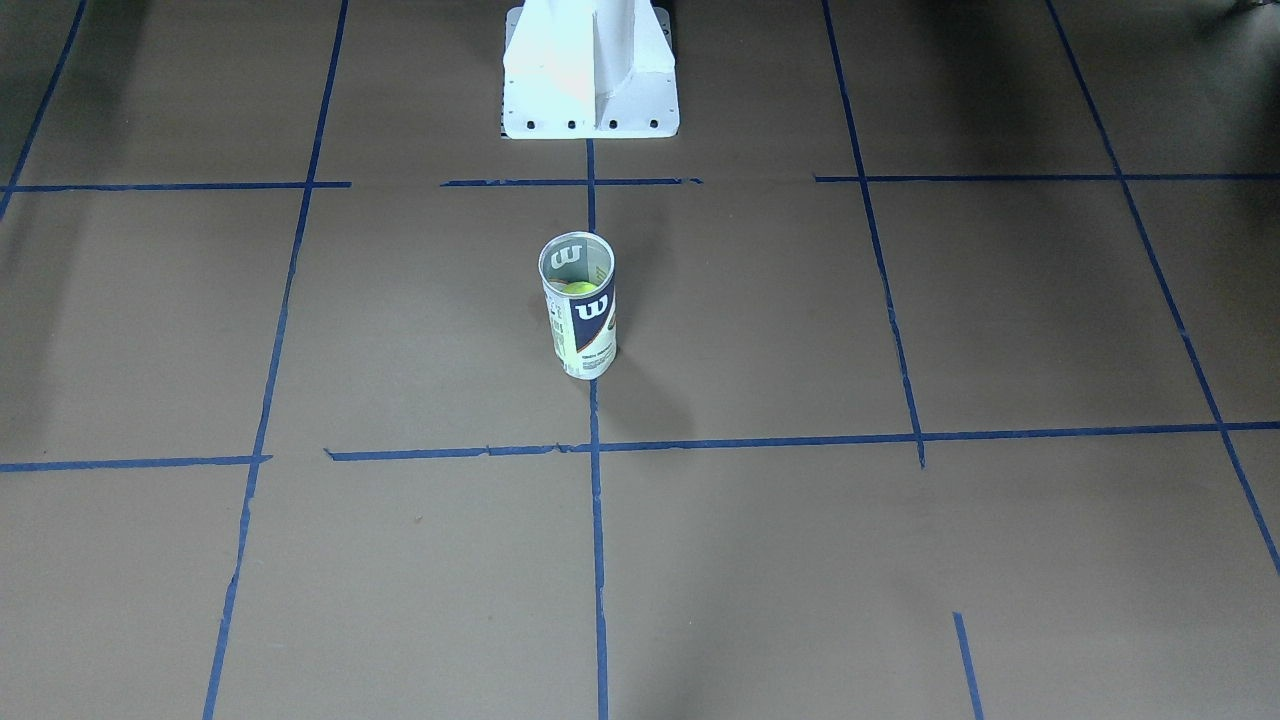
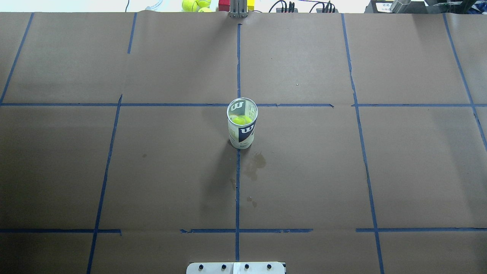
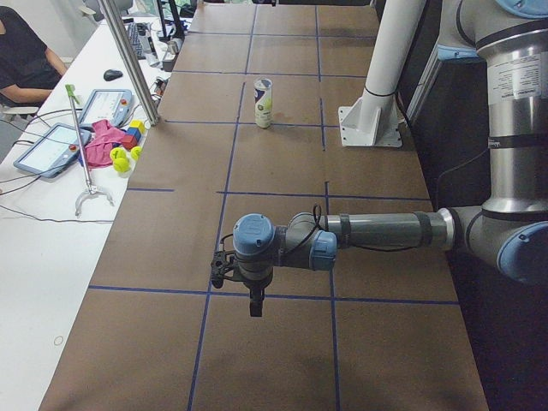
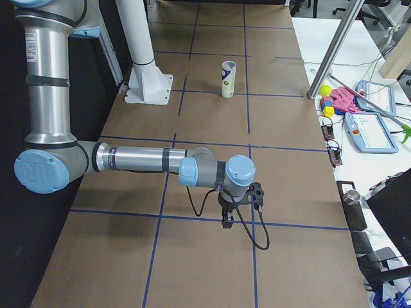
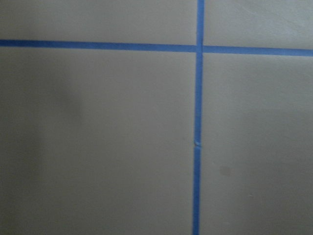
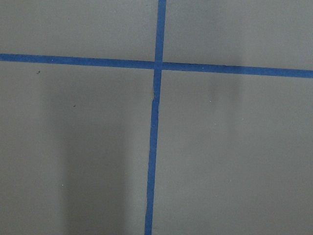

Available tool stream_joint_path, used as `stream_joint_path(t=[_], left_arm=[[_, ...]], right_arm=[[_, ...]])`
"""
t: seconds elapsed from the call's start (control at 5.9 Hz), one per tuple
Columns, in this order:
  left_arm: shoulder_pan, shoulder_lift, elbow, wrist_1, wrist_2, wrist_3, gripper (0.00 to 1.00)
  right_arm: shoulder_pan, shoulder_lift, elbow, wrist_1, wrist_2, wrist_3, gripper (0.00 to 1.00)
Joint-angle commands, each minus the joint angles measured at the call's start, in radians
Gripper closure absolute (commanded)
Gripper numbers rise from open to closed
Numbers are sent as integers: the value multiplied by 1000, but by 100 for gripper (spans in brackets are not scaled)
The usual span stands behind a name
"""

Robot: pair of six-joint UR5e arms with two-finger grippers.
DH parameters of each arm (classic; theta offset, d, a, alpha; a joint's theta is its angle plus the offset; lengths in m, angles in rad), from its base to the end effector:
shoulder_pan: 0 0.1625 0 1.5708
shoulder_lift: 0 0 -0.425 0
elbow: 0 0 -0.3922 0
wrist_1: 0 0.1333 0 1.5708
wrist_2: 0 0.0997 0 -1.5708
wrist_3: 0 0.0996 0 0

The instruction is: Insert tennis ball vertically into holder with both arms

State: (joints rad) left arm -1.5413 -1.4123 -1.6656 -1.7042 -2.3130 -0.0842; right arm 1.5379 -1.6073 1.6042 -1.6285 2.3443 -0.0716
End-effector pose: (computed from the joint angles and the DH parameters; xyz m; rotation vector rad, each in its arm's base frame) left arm -0.0533 -0.4307 0.6734 0.0242 0.7445 -0.0263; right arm 0.0482 -0.4737 0.6656 -0.0428 -0.7744 -0.0757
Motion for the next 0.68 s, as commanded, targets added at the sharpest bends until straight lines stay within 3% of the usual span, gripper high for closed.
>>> stream_joint_path(t=[0.0, 0.51], left_arm=[[4, -5, -6, 1, 20, 3, 0], [4, -2, -6, 3, 18, 3, 0]], right_arm=[[1, 12, 9, 1, 6, -4, 0], [-1, 12, 0, 3, 3, -5, 0]])
